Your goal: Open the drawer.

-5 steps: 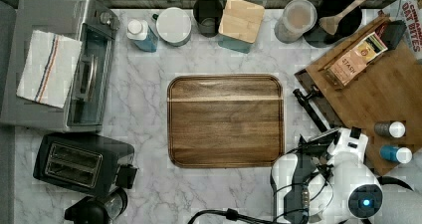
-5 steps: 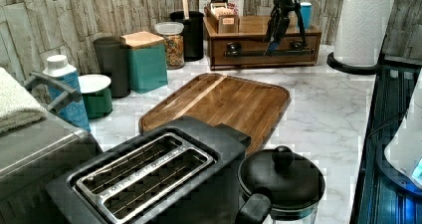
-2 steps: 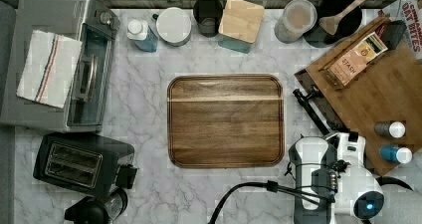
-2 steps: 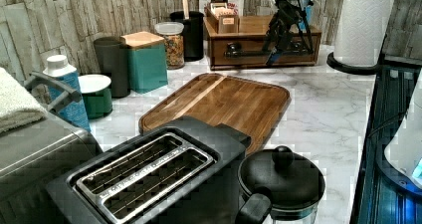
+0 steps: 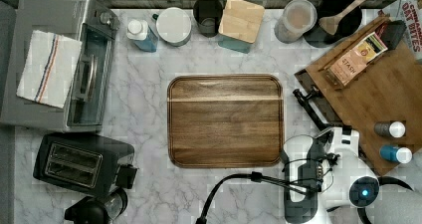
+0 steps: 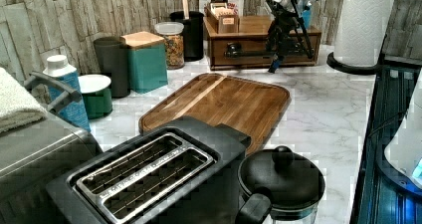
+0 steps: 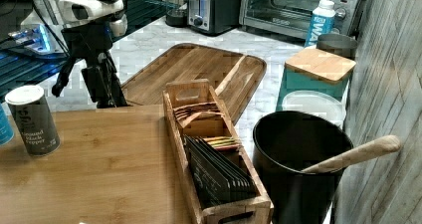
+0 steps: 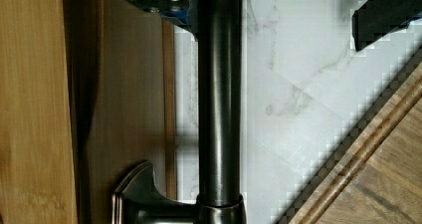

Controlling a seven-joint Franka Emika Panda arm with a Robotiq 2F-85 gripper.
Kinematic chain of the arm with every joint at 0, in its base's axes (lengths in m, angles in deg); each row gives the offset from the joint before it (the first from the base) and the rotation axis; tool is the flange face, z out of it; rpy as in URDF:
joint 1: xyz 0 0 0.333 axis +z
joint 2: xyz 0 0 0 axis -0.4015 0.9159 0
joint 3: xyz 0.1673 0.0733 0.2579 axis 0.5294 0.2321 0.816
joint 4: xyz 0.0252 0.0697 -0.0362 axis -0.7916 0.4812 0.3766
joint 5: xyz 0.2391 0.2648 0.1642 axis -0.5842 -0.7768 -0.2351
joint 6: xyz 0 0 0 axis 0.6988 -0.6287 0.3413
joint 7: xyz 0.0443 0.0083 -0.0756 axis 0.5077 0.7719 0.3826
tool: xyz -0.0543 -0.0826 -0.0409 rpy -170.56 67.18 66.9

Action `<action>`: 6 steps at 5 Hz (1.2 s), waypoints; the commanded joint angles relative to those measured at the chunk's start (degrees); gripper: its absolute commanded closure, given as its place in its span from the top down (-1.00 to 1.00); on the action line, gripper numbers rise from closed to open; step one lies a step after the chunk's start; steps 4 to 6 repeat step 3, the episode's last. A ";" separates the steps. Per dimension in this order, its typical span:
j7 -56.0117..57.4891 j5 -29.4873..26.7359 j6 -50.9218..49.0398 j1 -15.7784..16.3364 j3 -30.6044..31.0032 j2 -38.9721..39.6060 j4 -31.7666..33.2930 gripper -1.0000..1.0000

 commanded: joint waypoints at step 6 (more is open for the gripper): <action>-31.66 24.67 -12.96 16.60 -9.24 -2.98 5.84 1.00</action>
